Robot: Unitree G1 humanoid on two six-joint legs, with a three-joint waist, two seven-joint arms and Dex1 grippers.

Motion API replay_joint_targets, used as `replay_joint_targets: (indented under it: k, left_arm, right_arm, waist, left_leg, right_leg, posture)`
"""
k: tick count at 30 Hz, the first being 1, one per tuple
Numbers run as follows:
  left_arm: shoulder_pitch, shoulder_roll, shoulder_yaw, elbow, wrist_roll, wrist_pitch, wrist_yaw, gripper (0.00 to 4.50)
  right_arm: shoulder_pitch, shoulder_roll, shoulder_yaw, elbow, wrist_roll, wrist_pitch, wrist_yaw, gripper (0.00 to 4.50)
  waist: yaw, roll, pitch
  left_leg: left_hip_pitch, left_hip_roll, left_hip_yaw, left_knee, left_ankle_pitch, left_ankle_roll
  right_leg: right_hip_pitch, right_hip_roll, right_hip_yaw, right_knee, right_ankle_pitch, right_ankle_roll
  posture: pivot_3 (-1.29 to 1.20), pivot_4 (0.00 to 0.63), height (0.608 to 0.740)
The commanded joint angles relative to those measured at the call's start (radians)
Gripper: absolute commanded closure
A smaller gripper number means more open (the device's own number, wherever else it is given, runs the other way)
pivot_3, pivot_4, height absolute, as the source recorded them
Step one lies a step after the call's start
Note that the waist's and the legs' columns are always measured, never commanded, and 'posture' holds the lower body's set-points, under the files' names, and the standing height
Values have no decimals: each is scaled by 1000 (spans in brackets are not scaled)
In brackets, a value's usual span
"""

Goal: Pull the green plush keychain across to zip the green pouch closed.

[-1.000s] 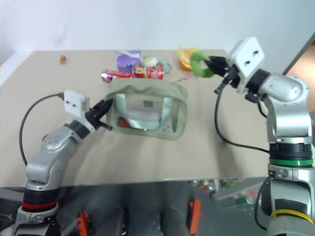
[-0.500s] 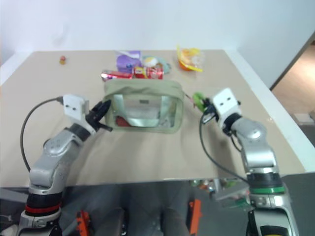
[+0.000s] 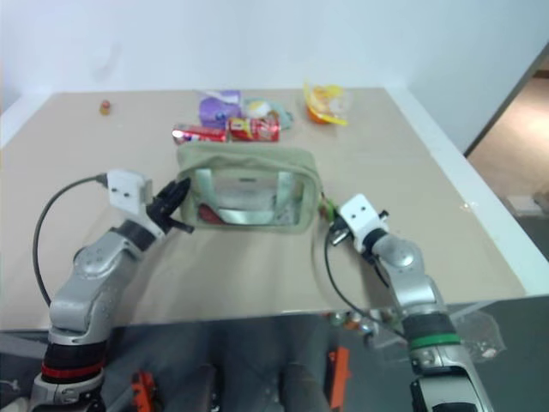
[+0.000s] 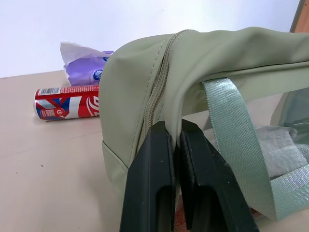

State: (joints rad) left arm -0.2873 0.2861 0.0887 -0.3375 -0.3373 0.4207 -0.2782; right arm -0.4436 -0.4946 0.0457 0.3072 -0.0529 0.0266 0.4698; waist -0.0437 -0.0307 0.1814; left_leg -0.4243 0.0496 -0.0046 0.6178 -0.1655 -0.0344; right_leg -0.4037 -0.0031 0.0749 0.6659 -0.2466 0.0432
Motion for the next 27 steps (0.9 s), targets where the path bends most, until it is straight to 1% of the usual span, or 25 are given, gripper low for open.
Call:
replay_joint_targets:
  k: [1, 3, 5, 6, 7, 10, 14, 16, 18, 21, 22, 25, 27]
  left_arm:
    - [15, 14, 34, -20, -29, 23, -14, 4500]
    - [18, 28, 39, -22, -50, 34, -39, 3717]
    - [15, 41, 49, -25, -66, 41, -57, 3140]
    - [12, 51, 55, -27, -71, 43, -68, 2748]
    - [7, 64, 69, -29, -84, 51, -80, 2466]
    - [1, 100, 108, -35, -132, 75, -115, 1410]
    - [0, 137, 171, -50, -219, 109, -153, 90]
    - [30, 167, 201, -84, -271, 132, -183, 15]
    - [104, 204, 207, -126, -284, 135, -227, 15]
    - [233, 253, 172, -165, -223, 84, -282, 15]
    - [271, 262, 154, -171, -183, 60, -280, 15]
    - [325, 291, 105, -168, -117, 39, -292, 15]
    - [346, 302, 80, -169, -94, 16, -315, 15]
  right_arm:
    - [-18, 46, -49, -16, 92, 24, 22, 4445]
    - [-25, 57, -89, -63, 161, 53, 52, 3774]
    - [-32, 44, -120, -109, 203, 82, 70, 3185]
    - [-34, 34, -139, -142, 235, 101, 86, 2808]
    - [-34, 16, -163, -192, 280, 131, 114, 2493]
    - [-25, -34, -228, -302, 390, 205, 175, 1435]
    - [10, -97, -287, -396, 481, 274, 232, 102]
    - [40, -130, -328, -448, 535, 326, 248, 17]
    - [109, -171, -352, -515, 574, 364, 287, 17]
    - [244, -206, -358, -643, 633, 425, 328, 17]
    - [294, -212, -346, -690, 641, 429, 343, 17]
    - [410, -207, -303, -785, 634, 411, 369, 17]
    - [445, -195, -280, -804, 616, 388, 369, 17]
  waist:
    - [-3, 0, 0]
    - [-4, 0, 0]
    - [-3, 0, 0]
    - [-3, 0, 0]
    - [-3, 0, 0]
    - [-2, 0, 0]
    - [-2, 0, 0]
    - [-2, 0, 0]
    - [-2, 0, 0]
    - [-2, 0, 0]
    - [-2, 0, 0]
    - [-2, 0, 0]
    - [-1, 0, 0]
  left_leg:
    - [0, 0, 0, 0, 0, 0]
    - [0, 1, 0, 0, 0, 0]
    - [0, 1, 0, 0, 0, 0]
    - [-1, 0, 0, 0, 0, 0]
    - [-2, 0, 0, 0, 0, 0]
    - [-4, 0, 0, 0, 0, 0]
    - [-4, 0, -1, 0, 0, 0]
    - [-4, 0, -1, 0, 0, 0]
    - [-4, 0, -1, -1, 0, 0]
    - [-3, 0, 0, -1, -2, 0]
    - [-3, 0, 0, -1, -3, 1]
    - [-3, 1, 0, -2, -3, 1]
    - [-2, 1, 0, -1, -3, 1]
  right_leg:
    - [0, 0, 0, 0, 0, 0]
    - [0, 1, 0, 0, 0, 0]
    - [0, 1, 0, 0, 0, 0]
    - [0, 0, 0, 0, 0, 0]
    - [-1, 0, 0, 0, 0, 0]
    - [-3, 0, 0, 0, 0, 1]
    - [-3, 0, -1, 0, -1, 0]
    - [-3, 0, -1, 0, -1, 0]
    - [-3, 0, -1, 0, -2, 0]
    - [-3, -1, 0, 0, -4, 0]
    - [-2, -1, 0, 0, -5, -1]
    - [-3, -1, -1, 0, -7, -3]
    - [-3, -1, -1, 0, -7, -6]
  posture:
    - [0, 150, 740]
    - [0, 150, 740]
    - [0, 150, 740]
    - [0, 150, 740]
    - [0, 150, 740]
    - [0, 150, 740]
    - [0, 150, 740]
    - [0, 150, 740]
    - [0, 150, 740]
    - [0, 150, 740]
    - [0, 150, 740]
    - [0, 150, 740]
    - [0, 150, 740]
